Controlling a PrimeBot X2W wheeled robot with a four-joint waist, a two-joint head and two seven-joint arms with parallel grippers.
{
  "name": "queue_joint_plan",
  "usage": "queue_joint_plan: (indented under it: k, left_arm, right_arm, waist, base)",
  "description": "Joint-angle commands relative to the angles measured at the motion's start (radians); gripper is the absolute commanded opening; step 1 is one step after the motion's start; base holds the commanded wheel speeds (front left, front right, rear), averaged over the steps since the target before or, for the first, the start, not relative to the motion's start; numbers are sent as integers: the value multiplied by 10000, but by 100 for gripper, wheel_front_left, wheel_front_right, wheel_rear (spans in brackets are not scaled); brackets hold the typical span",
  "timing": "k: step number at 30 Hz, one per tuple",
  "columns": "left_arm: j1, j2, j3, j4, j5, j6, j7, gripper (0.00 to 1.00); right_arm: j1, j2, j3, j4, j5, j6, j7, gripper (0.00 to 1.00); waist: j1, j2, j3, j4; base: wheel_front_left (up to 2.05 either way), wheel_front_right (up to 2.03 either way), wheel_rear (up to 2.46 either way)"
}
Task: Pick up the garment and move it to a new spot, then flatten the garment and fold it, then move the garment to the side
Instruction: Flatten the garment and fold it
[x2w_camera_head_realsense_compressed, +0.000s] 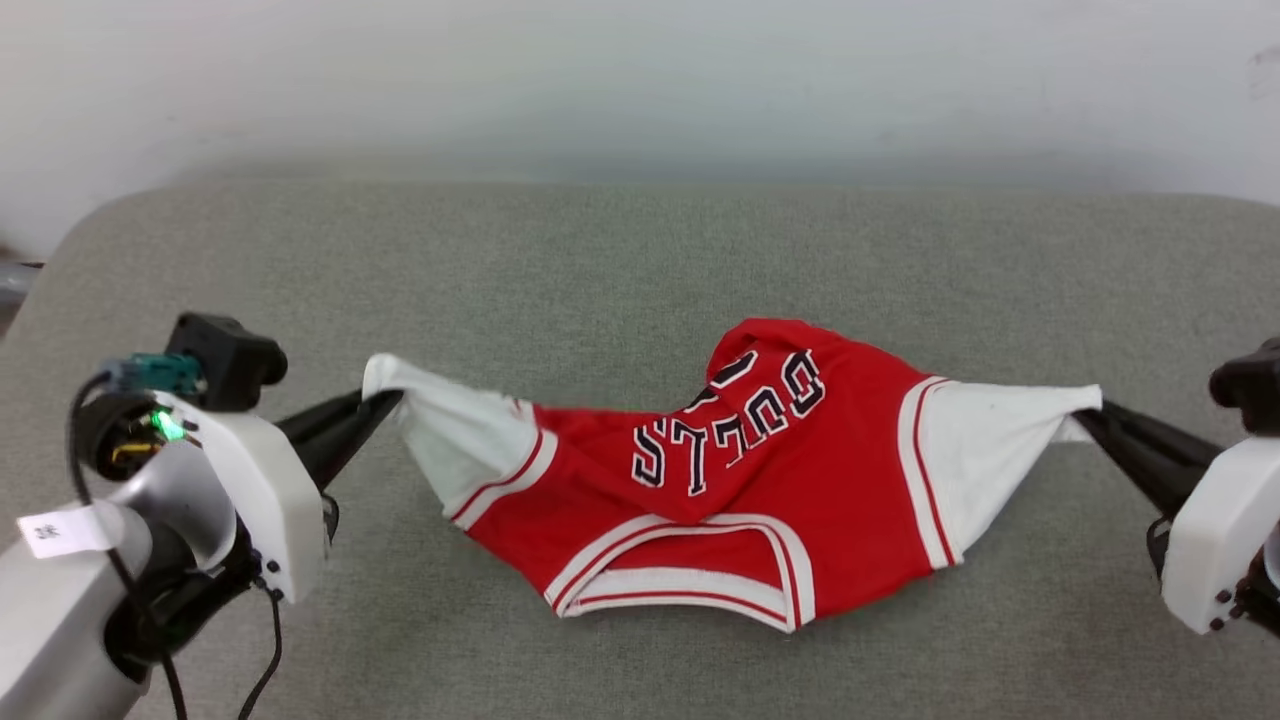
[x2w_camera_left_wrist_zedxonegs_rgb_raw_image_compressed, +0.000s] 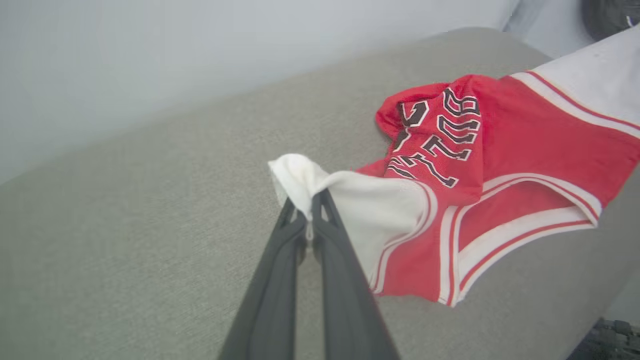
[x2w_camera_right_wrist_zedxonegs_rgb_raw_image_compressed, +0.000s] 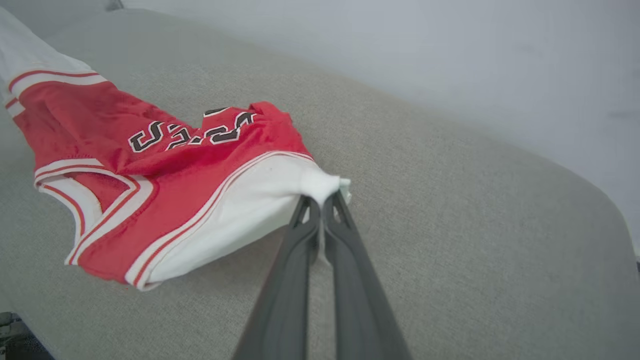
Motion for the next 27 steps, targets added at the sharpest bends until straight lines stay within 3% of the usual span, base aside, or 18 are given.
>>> queue_joint_plan:
  k: [1,5,13,20,27]
  left_arm:
    - [-65,51,217,-409,-166,102,-165,0]
    - [-237,216,645,-1530,-263,345,-382,0]
    - [-954,-18,1463,-2811,-794,502,-800,0]
    - [-2199,-199,2185,-2875,-1411,172,-1119,0]
    - [-3855,-585,2312,-2324,-1619,22,-925,0]
  right_arm:
    - [-90,102,-178,-104,-29,-8,-154,0]
    - [-367,244,-657,-361,-139,-10,-422,0]
    - [-1250,537,-1391,-696,-246,-8,-743,0]
    - [-2640,812,-1865,-829,-311,-10,-806,0]
    - [-4598,1015,-1762,-318,-482,-10,-685,0]
  waist:
    - [0,-1,-212,57]
    - [0,-1,-436,67]
    - [0,-1,-589,0]
    - [0,-1,-374,-95]
    - [0,-1,296,-93]
  base:
    - [0,0,0]
    - [0,0,0]
    - [0,0,0]
    - [0,0,0]
    - [0,0,0]
